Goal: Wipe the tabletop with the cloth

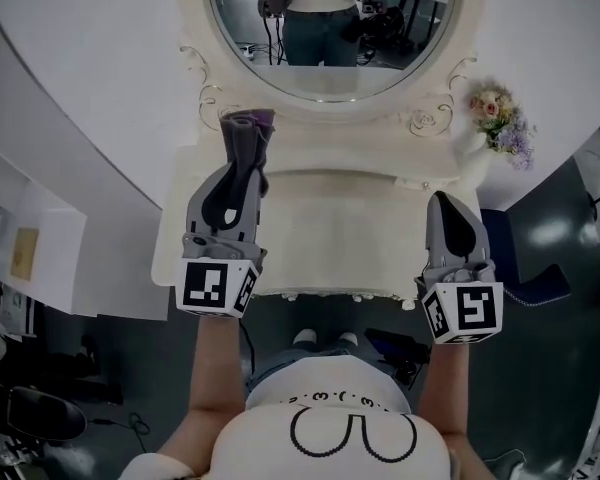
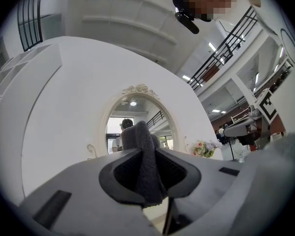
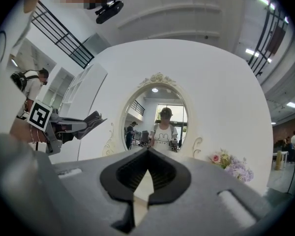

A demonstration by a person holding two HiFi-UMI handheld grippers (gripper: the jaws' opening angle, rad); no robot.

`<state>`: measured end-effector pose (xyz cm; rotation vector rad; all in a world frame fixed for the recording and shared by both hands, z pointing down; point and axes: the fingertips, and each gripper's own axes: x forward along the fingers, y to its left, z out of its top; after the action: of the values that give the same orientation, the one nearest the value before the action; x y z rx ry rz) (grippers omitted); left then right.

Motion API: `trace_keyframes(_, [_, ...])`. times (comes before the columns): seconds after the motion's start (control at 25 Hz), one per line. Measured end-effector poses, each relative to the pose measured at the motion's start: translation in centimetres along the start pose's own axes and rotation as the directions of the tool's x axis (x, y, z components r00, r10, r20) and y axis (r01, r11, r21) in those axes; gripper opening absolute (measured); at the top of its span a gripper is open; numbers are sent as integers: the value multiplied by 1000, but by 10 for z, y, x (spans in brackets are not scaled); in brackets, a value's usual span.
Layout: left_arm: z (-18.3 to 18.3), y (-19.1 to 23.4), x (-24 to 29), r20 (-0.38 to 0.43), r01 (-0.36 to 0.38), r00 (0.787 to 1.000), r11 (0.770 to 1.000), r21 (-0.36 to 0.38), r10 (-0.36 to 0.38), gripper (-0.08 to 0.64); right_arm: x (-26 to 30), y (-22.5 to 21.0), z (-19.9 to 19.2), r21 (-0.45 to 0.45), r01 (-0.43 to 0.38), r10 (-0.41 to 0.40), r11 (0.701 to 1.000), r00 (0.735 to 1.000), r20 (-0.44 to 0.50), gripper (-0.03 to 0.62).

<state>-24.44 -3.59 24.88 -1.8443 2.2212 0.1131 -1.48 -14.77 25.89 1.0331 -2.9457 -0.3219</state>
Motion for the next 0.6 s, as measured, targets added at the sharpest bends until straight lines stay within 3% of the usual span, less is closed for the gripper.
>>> trace_keyframes(0.6, [1,8,-4,6,-17,1000,1000,3,17,77,15,15,0,-24,-62,61,998,998,-23,-5])
